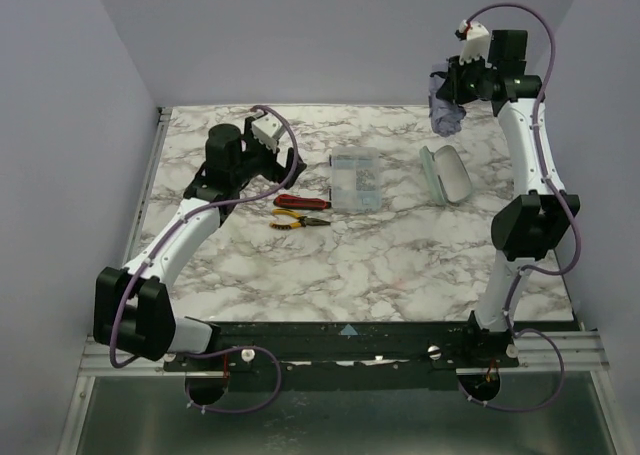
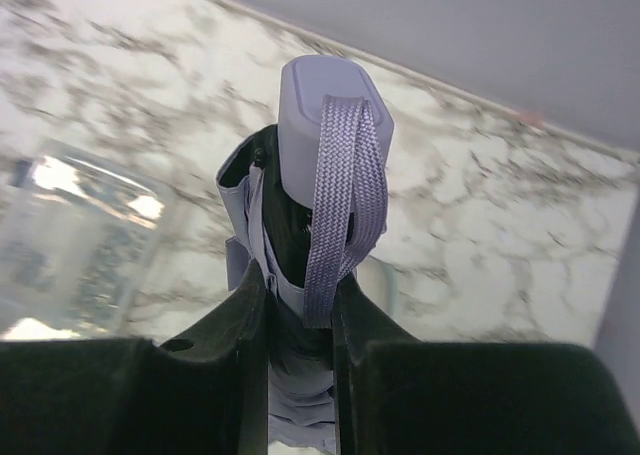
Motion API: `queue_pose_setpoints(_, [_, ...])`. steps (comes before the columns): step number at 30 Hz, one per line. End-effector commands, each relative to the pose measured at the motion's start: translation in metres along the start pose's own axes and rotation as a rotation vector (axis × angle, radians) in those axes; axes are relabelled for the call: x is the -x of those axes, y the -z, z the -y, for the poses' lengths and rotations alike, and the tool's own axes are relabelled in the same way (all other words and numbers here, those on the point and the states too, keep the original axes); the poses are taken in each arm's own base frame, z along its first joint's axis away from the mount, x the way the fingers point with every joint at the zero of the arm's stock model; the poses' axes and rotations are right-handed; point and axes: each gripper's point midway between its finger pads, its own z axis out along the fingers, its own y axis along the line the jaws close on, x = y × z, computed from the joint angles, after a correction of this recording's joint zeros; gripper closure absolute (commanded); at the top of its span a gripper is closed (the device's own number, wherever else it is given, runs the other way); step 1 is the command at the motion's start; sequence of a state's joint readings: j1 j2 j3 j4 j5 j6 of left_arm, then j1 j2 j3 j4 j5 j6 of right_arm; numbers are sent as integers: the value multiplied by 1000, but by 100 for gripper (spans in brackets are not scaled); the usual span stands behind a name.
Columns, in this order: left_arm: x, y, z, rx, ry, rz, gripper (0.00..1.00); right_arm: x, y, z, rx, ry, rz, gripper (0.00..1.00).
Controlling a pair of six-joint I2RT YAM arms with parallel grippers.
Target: Open the umbrella
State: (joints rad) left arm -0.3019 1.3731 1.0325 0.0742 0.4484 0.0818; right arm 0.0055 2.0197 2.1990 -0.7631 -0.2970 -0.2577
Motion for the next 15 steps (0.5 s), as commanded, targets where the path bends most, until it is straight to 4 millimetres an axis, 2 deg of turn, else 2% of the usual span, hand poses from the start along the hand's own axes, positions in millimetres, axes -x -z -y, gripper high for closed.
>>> queue_pose_setpoints(1, [55, 25, 14, -39, -44, 150, 2, 88, 60, -71, 343, -96, 320, 100])
queue_pose_setpoints(4, [73, 35, 16, -36, -31, 159, 2, 108, 92, -110, 567, -179, 432, 100])
queue_pose_setpoints(6, [80, 39, 21, -64, 4, 104, 2, 109, 106, -129, 665, -246, 464, 100])
queue_pose_setpoints(8, [85, 44, 35, -143, 39, 48, 2, 104, 117, -156, 757, -241, 453, 100])
queue_pose_setpoints(12, [105, 66, 74, -350, 65, 80, 1, 76, 128, -207, 826, -109, 412, 100])
queue_pose_setpoints(15, [122, 80, 93, -435, 81, 153, 2, 45, 136, -241, 852, 20, 367, 100])
